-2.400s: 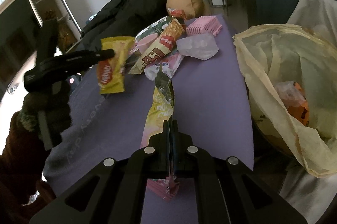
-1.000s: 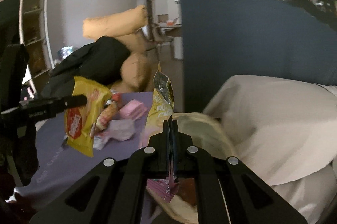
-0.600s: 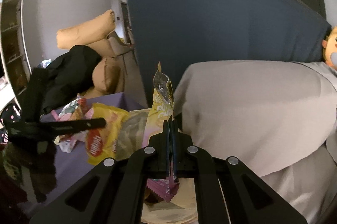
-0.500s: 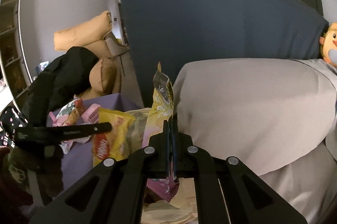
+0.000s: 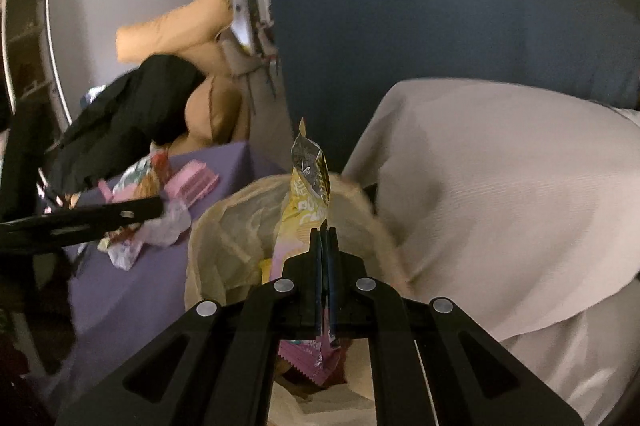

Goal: Collect trash
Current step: 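Carry the pink and yellow bags into the trash bag, opening both tools, then grasp the clear plastic wrapper with the right tool while the left tool reaches the black wrapper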

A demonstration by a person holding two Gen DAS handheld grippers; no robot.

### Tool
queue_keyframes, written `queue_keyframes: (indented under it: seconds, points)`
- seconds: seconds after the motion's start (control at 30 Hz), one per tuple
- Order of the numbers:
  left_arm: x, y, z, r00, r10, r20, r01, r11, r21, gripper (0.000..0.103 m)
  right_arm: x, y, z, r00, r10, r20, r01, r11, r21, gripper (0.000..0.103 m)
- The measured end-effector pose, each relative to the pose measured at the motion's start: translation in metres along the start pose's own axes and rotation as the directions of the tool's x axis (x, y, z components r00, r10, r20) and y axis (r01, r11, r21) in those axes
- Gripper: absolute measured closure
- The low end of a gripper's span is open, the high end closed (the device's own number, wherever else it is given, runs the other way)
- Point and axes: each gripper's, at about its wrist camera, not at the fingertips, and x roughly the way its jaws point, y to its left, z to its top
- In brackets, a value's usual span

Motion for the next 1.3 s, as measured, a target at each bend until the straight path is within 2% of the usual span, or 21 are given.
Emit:
queue_keyframes:
  seconds: [0.07,0.17,0.27,0.37,0.5,0.7,0.8,0.87,0.9,1.1,1.3]
  points:
    - [-0.010,0.014,-0.009,1.000,0.009,-0.011,-0.009,1.000,-0.008,0.063,0.013,0.010,-0.004,0.999,0.006,-0.031,-0.007,1.000,-0.023,0.098]
    - [-0.024,0.036,-0.028,0.998,0.059,-0.024,-0.060,0.998,-0.015,0.063,0.030,0.025,-0.009,0.997,0.015,-0.072,-0.018,0.998,-0.052,0.098]
    - [-0.034,0.053,-0.044,0.993,0.115,-0.027,-0.115,0.993,-0.012,0.063,0.044,0.036,-0.014,0.995,0.001,-0.103,-0.009,0.996,-0.084,0.098]
    - [-0.042,0.061,-0.055,0.990,0.141,-0.022,-0.142,0.990,-0.015,0.063,0.055,0.041,-0.016,0.992,-0.026,-0.125,0.013,0.994,-0.108,0.098]
    - [-0.050,0.075,-0.067,0.991,0.130,-0.034,-0.131,0.990,-0.057,0.063,0.064,0.042,-0.016,0.987,-0.046,-0.152,0.028,0.993,-0.116,0.098]
    - [-0.061,0.077,-0.072,0.993,0.114,-0.015,-0.115,0.991,-0.066,0.063,0.067,0.040,-0.015,0.982,-0.058,-0.181,0.042,0.995,-0.092,0.097]
    - [-0.066,0.078,-0.072,0.995,0.102,-0.004,-0.102,0.992,-0.073,0.063,0.066,0.041,-0.015,0.981,-0.075,-0.176,0.059,0.993,-0.098,0.087]
    - [-0.069,0.077,-0.071,0.995,0.099,0.002,-0.098,0.992,-0.073,0.062,0.063,0.041,-0.013,0.983,-0.072,-0.169,0.057,0.994,-0.091,0.070]
    - [-0.071,0.077,-0.072,0.995,0.095,0.005,-0.094,0.993,-0.073,0.062,0.060,0.042,-0.012,0.985,-0.069,-0.160,0.055,0.995,-0.085,0.067]
    - [-0.079,0.081,-0.074,0.996,0.084,0.013,-0.083,0.994,-0.077,0.062,0.046,0.049,-0.002,0.989,-0.065,-0.130,0.054,0.995,-0.082,0.066]
    - [-0.090,0.105,-0.077,0.994,0.106,0.023,-0.103,0.988,-0.114,0.062,0.031,0.075,0.009,0.996,-0.013,-0.093,0.004,0.996,-0.093,0.066]
